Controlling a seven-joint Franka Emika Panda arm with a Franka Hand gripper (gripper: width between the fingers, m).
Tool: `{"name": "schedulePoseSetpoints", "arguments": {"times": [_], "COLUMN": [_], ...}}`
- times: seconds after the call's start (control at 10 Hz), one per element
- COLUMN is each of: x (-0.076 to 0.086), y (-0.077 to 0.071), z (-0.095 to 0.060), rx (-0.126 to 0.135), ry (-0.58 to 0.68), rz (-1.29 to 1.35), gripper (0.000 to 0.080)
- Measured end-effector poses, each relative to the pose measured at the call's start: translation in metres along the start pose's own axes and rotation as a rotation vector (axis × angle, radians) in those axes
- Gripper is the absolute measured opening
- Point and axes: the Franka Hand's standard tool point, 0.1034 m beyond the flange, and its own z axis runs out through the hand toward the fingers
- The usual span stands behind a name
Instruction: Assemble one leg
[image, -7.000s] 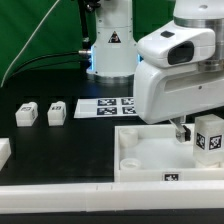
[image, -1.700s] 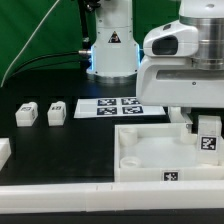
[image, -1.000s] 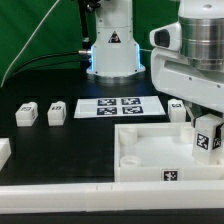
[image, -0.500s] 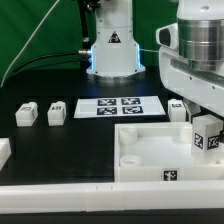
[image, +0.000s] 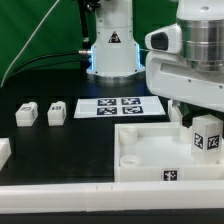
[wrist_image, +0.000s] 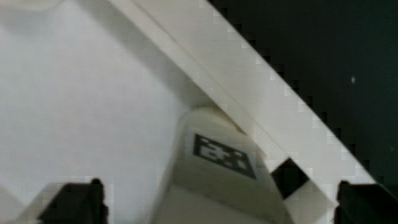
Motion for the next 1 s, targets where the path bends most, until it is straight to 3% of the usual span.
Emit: {"name": "schedulePoseSetpoints", "arguments": {"times": [0.4, 0.6, 0.9, 1.0], "x": [-0.0001, 0.0026, 0.0059, 0.0055], "y": [0.0020, 0.0032, 0.0042, 0.0039], "z": [0.0003, -0.0030, -0.0044, -0.0043], "rx": [-0.024, -0.065, -0.077, -0.076], "ry": [0.002, -0.002, -0.008, -0.007], "rz": [-0.473, -0.758, -1.036, -0.993], "gripper": [0.0649, 0.0649, 0.0649, 0.0649]}}
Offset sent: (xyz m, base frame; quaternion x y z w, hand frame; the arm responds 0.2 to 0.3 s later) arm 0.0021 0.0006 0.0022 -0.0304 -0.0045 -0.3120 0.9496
